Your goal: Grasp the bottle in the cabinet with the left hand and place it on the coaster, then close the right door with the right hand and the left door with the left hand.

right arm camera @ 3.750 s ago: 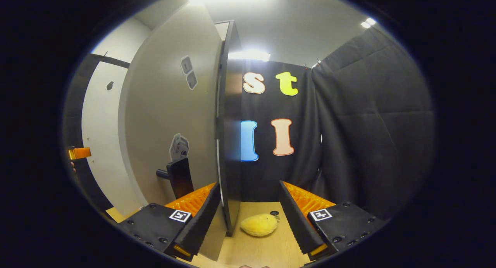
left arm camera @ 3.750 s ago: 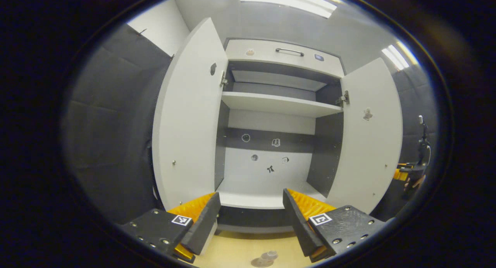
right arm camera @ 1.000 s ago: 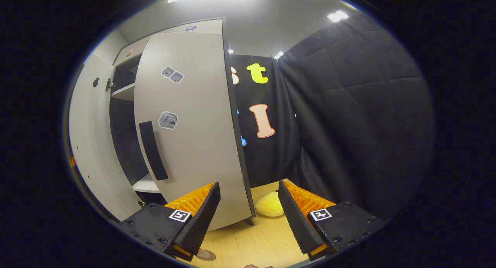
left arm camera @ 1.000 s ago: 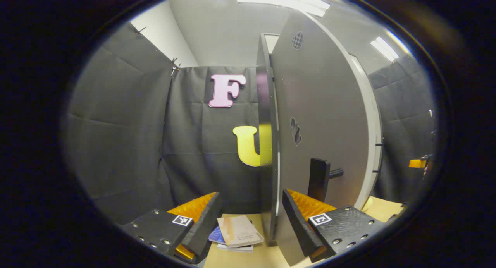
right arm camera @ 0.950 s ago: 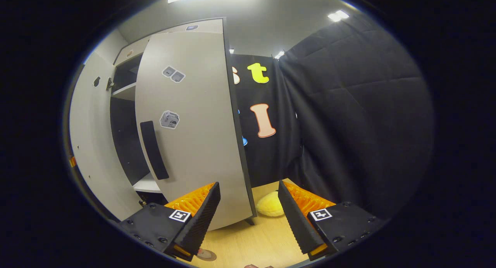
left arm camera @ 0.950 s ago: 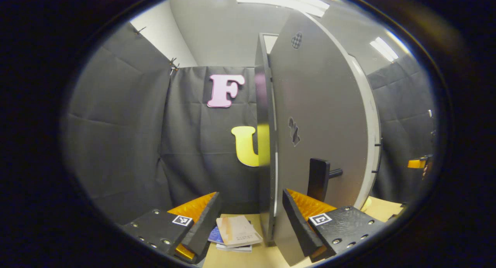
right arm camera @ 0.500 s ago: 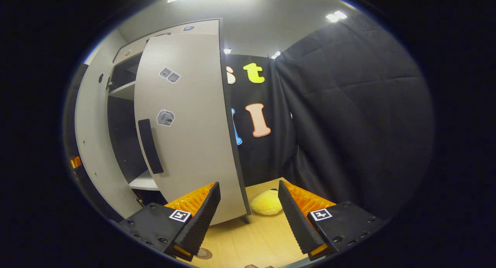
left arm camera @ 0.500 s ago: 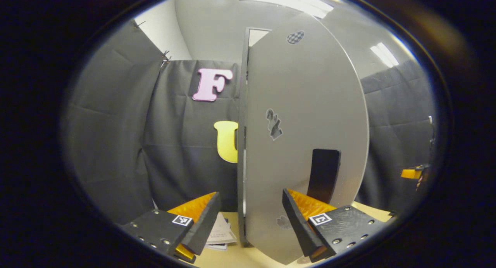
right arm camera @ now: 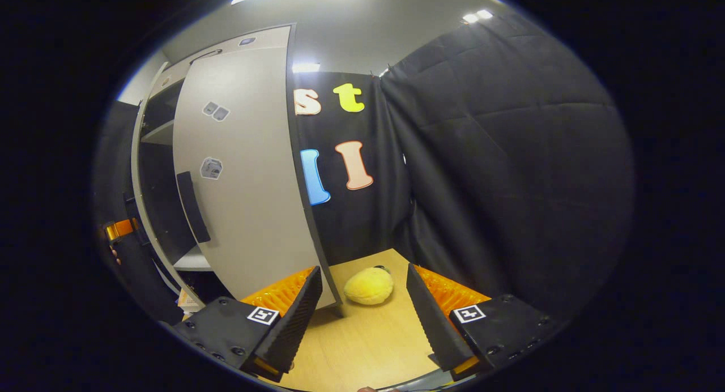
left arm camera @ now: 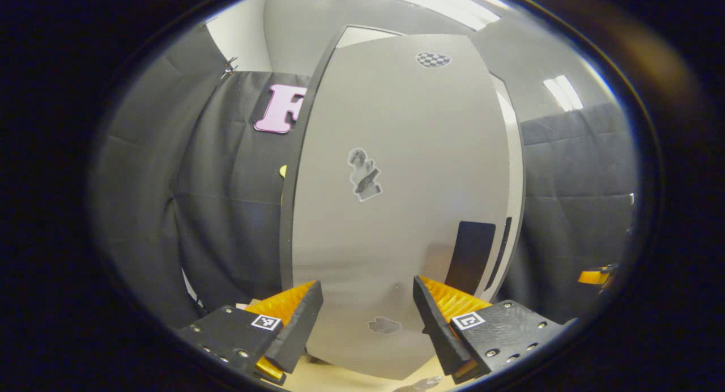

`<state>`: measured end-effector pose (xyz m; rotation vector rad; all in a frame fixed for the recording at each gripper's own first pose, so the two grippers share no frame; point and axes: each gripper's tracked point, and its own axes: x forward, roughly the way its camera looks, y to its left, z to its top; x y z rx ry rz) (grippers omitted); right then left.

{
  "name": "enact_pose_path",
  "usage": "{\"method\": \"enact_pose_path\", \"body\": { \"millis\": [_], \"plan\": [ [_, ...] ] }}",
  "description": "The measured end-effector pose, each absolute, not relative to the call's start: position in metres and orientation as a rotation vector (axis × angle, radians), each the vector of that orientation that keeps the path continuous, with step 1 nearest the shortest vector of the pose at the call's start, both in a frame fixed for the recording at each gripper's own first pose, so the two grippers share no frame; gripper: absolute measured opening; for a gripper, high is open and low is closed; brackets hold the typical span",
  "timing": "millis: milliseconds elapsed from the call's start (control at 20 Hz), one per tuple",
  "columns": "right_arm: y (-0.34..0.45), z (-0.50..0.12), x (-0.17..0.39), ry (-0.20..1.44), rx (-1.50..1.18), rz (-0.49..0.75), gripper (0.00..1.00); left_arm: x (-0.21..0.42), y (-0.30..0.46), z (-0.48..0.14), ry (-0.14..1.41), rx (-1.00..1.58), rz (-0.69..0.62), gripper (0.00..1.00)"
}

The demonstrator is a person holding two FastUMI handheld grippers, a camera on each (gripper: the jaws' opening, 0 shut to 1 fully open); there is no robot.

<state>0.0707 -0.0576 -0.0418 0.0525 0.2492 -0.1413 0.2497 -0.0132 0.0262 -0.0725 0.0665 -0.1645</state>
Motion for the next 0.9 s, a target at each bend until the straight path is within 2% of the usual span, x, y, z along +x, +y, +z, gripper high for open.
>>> {"method": "enact_pose_path", "body": {
  "millis": [150, 350, 500, 900],
  "plan": [
    [-0.079, -0.032, 0.076, 0.241, 0.046, -0.158, 0.96, 0.241, -0.021, 0.03, 0.067, -0.035, -0.131, 0.98],
    [-0.087, -0.026, 0.099, 0.231, 0.058, -0.114, 0.96, 0.22, -0.023, 0.03, 0.072, -0.01, -0.085, 0.88],
    [-0.077, -0.029, 0.117, 0.242, 0.069, -0.032, 0.96, 0.189, -0.015, 0.036, 0.065, 0.019, -0.026, 0.98],
    [-0.034, -0.032, 0.137, 0.226, 0.016, 0.207, 0.96, 0.15, -0.004, 0.057, -0.005, 0.007, 0.127, 0.98]
  ]
}}
